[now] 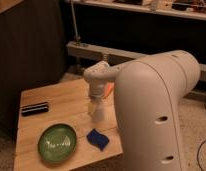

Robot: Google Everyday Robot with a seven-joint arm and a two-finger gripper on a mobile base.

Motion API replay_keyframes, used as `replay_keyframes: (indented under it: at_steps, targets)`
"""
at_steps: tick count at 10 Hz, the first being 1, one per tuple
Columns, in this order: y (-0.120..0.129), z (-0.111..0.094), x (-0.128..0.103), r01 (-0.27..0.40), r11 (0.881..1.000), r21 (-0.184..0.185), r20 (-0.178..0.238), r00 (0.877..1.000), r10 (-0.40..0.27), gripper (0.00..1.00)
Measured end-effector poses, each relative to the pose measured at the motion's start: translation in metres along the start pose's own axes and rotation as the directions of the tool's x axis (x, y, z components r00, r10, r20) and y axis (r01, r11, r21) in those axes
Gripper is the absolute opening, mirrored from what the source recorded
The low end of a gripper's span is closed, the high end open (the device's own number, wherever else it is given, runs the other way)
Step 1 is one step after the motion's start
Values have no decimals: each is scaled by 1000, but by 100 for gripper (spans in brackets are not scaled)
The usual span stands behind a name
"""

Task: Place the ceramic cup in the ceramic bowl

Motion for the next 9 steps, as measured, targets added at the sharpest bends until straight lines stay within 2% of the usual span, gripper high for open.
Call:
replay_keyframes:
  at_steps: [4, 5, 9]
  targets:
    - [-5, 10, 8, -12, 999, -30, 1, 1000, 12, 78]
    - [-5, 12, 9, -12, 999, -32, -1, 1000, 12, 71]
    - [-3, 16, 9, -3, 999, -32, -6, 1000, 3, 28]
